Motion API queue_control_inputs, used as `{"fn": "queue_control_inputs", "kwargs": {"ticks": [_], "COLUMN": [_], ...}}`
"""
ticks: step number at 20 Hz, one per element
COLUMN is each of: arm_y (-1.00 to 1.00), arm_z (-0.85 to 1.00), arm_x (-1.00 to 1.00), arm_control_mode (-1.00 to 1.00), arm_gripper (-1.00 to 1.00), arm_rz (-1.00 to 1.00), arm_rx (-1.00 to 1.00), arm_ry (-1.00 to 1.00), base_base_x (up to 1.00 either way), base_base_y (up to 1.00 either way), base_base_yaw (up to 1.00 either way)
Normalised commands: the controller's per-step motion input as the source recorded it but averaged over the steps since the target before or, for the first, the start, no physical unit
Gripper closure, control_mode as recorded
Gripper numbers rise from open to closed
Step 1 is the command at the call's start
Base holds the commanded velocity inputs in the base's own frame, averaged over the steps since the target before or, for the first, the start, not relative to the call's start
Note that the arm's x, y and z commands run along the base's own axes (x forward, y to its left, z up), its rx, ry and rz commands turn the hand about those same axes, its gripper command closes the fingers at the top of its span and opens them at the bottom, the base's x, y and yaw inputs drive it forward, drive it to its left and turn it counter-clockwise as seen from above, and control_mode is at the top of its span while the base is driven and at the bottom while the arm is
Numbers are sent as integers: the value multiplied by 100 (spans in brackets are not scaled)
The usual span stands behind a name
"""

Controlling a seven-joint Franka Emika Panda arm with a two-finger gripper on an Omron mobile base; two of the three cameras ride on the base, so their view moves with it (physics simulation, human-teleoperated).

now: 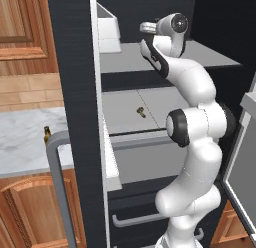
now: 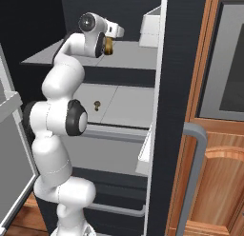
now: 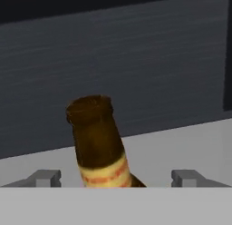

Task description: Place the beers on the top shelf of the fridge to keep them out of children's reach, and place the mushroom on lower shelves for easy access.

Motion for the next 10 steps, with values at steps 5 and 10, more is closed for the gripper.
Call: {"fn": "queue_control_inputs", "kwargs": {"ticks": [5, 10], "arm_y": [0, 0], "arm_z": [-16, -44], "arm_x": [-14, -24], "arm_control_mode": [-100, -100], "arm_gripper": [-100, -100], "arm_rz": [0, 0], "arm_rx": [-6, -6], "arm_ry": [1, 0], "base_base_x": [0, 0], "base_base_y": [0, 0], "base_base_yaw": [0, 0]}}
